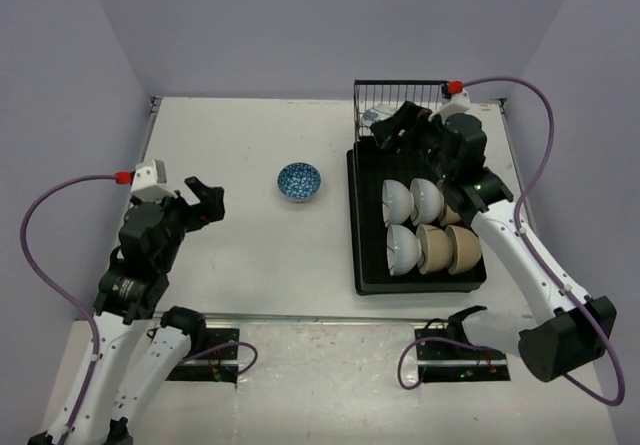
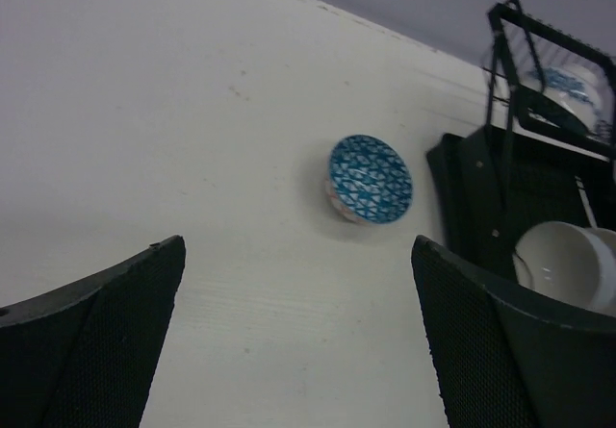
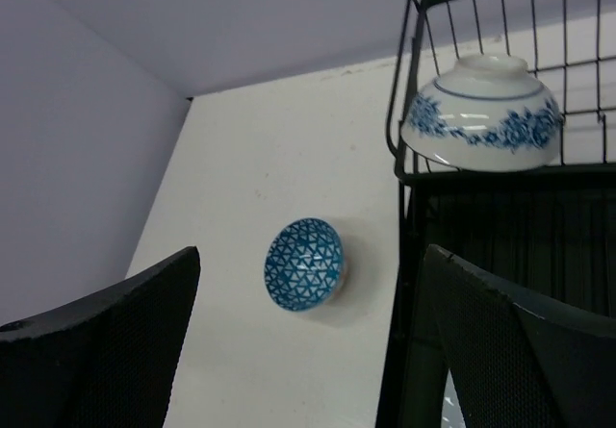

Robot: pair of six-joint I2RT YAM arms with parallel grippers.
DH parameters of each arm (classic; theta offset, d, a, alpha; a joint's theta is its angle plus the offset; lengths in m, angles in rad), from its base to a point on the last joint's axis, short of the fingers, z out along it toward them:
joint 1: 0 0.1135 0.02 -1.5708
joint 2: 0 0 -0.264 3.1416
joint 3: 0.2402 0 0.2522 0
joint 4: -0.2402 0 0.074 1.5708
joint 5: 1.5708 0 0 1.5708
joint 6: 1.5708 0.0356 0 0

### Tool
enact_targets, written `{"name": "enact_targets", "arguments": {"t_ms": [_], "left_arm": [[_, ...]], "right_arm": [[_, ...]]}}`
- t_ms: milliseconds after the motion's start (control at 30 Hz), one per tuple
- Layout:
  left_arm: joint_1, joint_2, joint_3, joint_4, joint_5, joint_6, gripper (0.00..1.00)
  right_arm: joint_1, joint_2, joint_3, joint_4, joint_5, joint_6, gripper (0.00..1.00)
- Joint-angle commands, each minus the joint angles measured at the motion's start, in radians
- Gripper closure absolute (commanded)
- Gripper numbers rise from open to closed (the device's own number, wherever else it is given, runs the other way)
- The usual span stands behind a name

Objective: Unload the bowls from the dish rack

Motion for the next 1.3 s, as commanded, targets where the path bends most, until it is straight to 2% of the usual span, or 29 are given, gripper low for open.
{"name": "enact_targets", "arguments": {"t_ms": [0, 33, 67, 100, 133, 167, 200, 233, 267, 300, 333, 433, 567, 767, 867, 967, 1133, 1267], "left_arm": [[-0.005, 0.109, -0.02, 0.184, 0.351, -0.187, 0.0], [-0.005, 0.14, -0.038, 0.338, 0.43, -0.25, 0.0], [-0.011, 0.179, -0.066, 0.443, 0.515, -0.4, 0.0], [-0.021, 0.269, -0.119, 0.665, 0.626, -0.478, 0.0], [-0.081, 0.32, -0.129, 0.742, 0.638, -0.547, 0.0], [-0.131, 0.378, -0.096, 0.787, 0.618, -0.61, 0.0], [-0.185, 0.492, -0.056, 0.807, 0.524, -0.614, 0.0], [-0.303, 0.55, -0.013, 0.816, 0.468, -0.612, 0.0], [-0.354, 0.611, 0.074, 0.826, 0.394, -0.617, 0.0], [-0.389, 0.73, 0.111, 0.868, 0.375, -0.626, 0.0], [-0.431, 0.786, 0.142, 0.885, 0.362, -0.678, 0.0], [-0.459, 0.967, 0.198, 1.008, 0.316, -0.817, 0.0], [-0.518, 1.166, 0.346, 1.021, 0.156, -0.859, 0.0], [-0.565, 1.334, 0.526, 1.019, -0.007, -0.851, 0.0], [-0.565, 1.386, 0.595, 1.031, -0.032, -0.859, 0.0], [-0.563, 1.46, 0.69, 0.968, -0.049, -0.874, 0.01], [-0.562, 1.513, 0.738, 0.967, -0.115, -0.862, 0.04], [-0.545, 1.544, 0.748, 0.985, -0.112, -0.862, 0.05]], "right_arm": [[-0.004, -0.12, -0.073, 0.006, 0.139, 0.039, 0.01], [-0.002, -0.156, -0.086, -0.014, 0.172, 0.03, 0.01], [-0.004, -0.194, -0.101, -0.028, 0.206, 0.011, 0.01], [-0.005, -0.281, -0.136, -0.057, 0.277, 0.004, 0.01], [-0.007, -0.33, -0.159, -0.068, 0.31, -0.001, 0.01], [-0.007, -0.379, -0.203, -0.077, 0.339, -0.007, 0.01], [-0.011, -0.477, -0.224, -0.094, 0.394, -0.009, 0.01], [-0.013, -0.524, -0.242, -0.105, 0.417, -0.01, 0.01], [-0.014, -0.565, -0.262, -0.118, 0.442, -0.013, 0.01], [-0.016, -0.635, -0.265, -0.152, 0.465, -0.016, 0.01], [-0.016, -0.663, -0.267, -0.167, 0.495, -0.016, 0.01], [-0.018, -0.739, -0.248, -0.232, 0.497, -0.016, 0.01], [-0.017, -0.789, -0.234, -0.286, 0.462, -0.015, 0.01], [-0.016, -0.825, -0.271, -0.287, 0.45, -0.035, 0.01], [-0.016, -0.828, -0.285, -0.287, 0.445, -0.045, 0.01], [-0.016, -0.829, -0.293, -0.287, 0.464, -0.061, 0.01], [-0.017, -0.862, -0.299, -0.287, 0.46, -0.07, 0.01], [-0.016, -0.868, -0.3, -0.286, 0.454, -0.076, 0.01]]}}
